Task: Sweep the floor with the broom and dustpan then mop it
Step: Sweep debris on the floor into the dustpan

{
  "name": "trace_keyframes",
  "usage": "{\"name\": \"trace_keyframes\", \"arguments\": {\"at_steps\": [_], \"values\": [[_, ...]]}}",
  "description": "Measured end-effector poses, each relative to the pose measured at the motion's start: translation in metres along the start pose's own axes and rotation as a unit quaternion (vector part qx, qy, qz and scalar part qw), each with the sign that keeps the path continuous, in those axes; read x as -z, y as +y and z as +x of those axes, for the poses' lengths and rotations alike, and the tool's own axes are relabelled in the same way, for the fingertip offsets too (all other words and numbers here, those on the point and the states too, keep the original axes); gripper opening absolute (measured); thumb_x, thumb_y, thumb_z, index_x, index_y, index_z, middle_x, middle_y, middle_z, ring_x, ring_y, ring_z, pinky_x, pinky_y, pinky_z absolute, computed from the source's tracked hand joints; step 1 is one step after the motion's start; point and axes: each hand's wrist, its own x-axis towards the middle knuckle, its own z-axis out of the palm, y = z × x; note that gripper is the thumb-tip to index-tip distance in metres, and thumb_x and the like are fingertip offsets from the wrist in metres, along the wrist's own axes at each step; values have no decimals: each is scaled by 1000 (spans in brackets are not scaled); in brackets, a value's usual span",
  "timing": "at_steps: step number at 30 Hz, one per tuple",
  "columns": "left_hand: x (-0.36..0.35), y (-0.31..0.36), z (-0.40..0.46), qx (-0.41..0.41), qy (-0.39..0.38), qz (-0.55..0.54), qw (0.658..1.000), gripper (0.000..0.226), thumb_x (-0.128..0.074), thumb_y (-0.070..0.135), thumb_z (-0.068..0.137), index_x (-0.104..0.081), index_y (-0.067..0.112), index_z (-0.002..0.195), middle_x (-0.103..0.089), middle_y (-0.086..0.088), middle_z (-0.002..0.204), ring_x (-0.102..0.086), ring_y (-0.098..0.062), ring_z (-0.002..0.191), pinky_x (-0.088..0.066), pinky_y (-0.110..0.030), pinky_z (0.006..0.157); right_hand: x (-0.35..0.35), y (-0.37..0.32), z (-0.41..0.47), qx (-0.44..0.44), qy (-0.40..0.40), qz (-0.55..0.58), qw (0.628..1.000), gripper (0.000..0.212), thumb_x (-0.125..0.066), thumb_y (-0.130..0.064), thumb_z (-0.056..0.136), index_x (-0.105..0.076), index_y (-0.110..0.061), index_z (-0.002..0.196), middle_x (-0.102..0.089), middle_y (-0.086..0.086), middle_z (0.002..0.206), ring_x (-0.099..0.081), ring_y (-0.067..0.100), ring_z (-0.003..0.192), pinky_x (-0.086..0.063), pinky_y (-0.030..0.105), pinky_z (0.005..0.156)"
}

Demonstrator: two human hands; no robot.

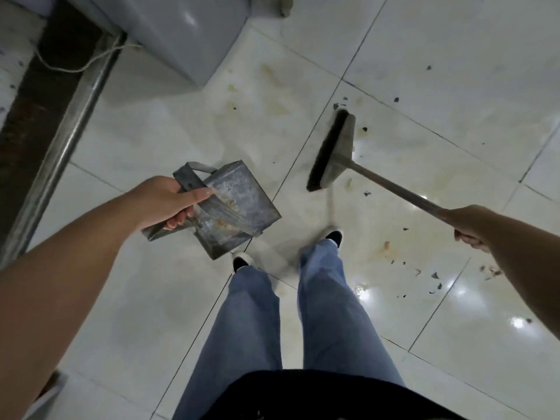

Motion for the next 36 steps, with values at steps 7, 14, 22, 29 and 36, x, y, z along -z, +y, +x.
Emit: {"name": "trace_keyframes", "arguments": {"at_steps": [7,14,22,29,36], "values": [[-36,124,17,-38,-25,58,997,48,-62,43,84,-50,5,55,-45,-5,44,-37,-16,36,-35,-21,38,47,29,20,-3,-29,71,997,51,-47,-52,91,-37,-9,66,-29,-4,28,-21,7,22,-20,10,30],[-28,188,8,-57,-36,167,984,59,-58,65,55,-54,7,57,-48,-2,41,-39,-12,33,-35,-22,42,23,-26,32,163,-30,-16,986,55,-40,-54,93,-44,-4,69,-44,4,58,-40,15,48,-33,24,46],[-4,171,8,-39,-18,247,968,63,-53,68,54,-54,6,54,-46,-5,39,-36,-14,30,-33,-22,41,-7,-81,34,246,-46,-154,956,49,-33,-49,97,-58,-8,89,-44,-1,60,-40,13,50,-33,24,48],[6,114,49,7,33,255,966,53,-59,58,76,-53,11,52,-47,3,31,-40,-5,24,-32,-22,42,-51,-116,36,246,-62,-271,929,40,-36,-47,97,-54,-16,79,-42,-4,61,-38,10,50,-27,21,45],[16,68,76,14,37,143,989,66,-55,73,59,-59,7,55,-61,-2,41,-63,-21,48,-50,-28,61,23,-65,72,162,19,-331,929,42,-36,-45,97,-56,-12,79,-51,1,66,-54,20,69,-38,26,67]]}}
